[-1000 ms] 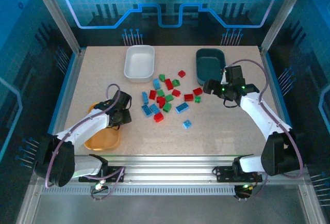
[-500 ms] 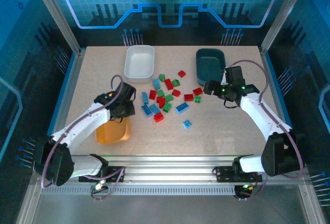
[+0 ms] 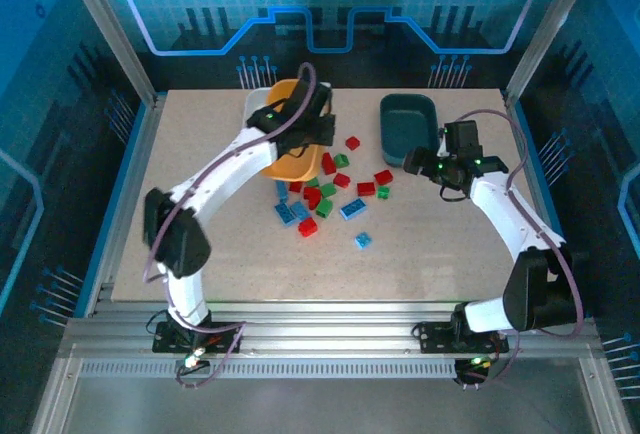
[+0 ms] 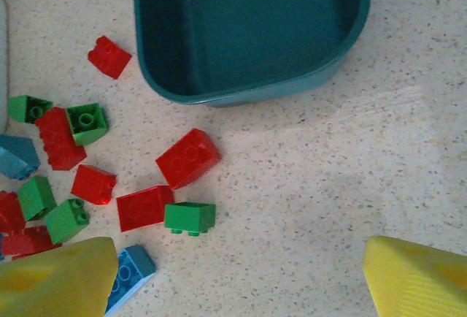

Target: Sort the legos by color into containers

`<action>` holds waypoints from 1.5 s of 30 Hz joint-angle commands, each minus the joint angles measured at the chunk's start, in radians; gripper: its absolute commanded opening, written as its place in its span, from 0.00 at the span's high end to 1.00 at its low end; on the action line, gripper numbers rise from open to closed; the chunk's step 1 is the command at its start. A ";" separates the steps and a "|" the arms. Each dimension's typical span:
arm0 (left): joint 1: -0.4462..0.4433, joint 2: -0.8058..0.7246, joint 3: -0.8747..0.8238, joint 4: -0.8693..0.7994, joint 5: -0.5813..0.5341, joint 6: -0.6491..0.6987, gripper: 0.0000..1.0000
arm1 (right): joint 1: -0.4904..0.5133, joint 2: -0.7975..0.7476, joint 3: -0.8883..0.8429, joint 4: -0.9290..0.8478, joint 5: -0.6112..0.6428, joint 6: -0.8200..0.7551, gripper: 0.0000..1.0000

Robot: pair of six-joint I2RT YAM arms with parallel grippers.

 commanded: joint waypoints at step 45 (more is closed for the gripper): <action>-0.003 0.796 0.730 0.562 -0.133 0.248 1.00 | -0.132 0.155 0.042 0.140 -0.131 -0.001 0.12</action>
